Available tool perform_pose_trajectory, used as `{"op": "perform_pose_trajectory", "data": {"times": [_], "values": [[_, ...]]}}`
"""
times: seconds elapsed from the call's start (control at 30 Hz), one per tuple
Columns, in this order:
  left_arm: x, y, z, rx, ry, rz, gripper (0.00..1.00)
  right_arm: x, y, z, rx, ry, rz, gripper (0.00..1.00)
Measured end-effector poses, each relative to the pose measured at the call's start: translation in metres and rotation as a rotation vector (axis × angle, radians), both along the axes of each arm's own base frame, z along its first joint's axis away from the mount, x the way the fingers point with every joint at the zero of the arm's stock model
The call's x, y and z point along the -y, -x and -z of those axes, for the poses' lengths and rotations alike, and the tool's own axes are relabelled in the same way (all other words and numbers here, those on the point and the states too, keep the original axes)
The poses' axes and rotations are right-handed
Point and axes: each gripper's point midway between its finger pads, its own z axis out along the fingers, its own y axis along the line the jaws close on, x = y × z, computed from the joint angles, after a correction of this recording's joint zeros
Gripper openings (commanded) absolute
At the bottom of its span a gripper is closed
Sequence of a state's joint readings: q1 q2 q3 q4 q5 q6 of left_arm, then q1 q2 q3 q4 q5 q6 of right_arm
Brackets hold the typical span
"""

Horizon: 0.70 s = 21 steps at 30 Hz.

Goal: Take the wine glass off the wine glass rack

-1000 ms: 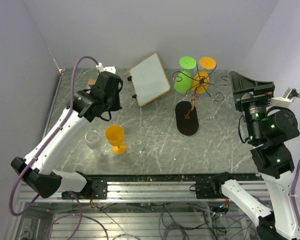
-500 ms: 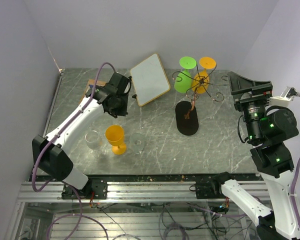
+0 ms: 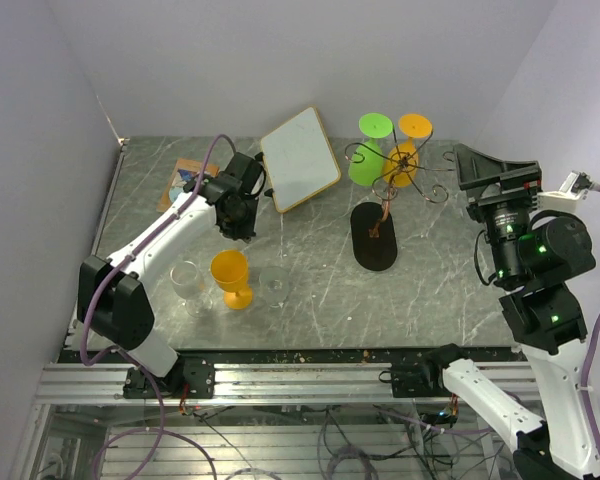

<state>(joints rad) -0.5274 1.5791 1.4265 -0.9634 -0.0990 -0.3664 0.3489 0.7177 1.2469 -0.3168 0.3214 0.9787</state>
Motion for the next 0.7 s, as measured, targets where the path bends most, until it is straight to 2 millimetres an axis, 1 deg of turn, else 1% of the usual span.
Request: {"op": "perform_pose_trajectory", "data": {"times": [0.13, 0.27, 0.37, 0.47, 0.57, 0.63, 0.7], "values": [[-0.005, 0.001, 0.009, -0.019, -0.008, -0.009, 0.23, -0.001, -0.003, 0.003, -0.009, 0.014, 0.003, 0.86], [-0.005, 0.000, 0.009, -0.016, -0.002, -0.010, 0.31, -0.005, -0.012, 0.009, -0.032, 0.049, -0.001, 0.86], [-0.007, -0.001, 0.010, -0.013, 0.000, -0.013, 0.36, -0.012, -0.025, 0.011, -0.055, 0.102, -0.013, 0.84], [-0.010, -0.001, 0.012, -0.013, -0.002, -0.016, 0.41, -0.019, -0.041, 0.007, -0.084, 0.148, -0.021, 0.82], [-0.012, 0.000, 0.009, -0.007, 0.004, -0.019, 0.52, -0.025, -0.058, 0.004, -0.112, 0.180, -0.022, 0.81], [-0.011, 0.001, 0.003, 0.007, 0.016, -0.017, 0.58, -0.029, -0.070, 0.008, -0.137, 0.199, -0.021, 0.81], [-0.011, 0.002, -0.003, 0.022, 0.027, -0.016, 0.66, -0.033, -0.082, 0.016, -0.173, 0.219, -0.024, 0.79]]}}
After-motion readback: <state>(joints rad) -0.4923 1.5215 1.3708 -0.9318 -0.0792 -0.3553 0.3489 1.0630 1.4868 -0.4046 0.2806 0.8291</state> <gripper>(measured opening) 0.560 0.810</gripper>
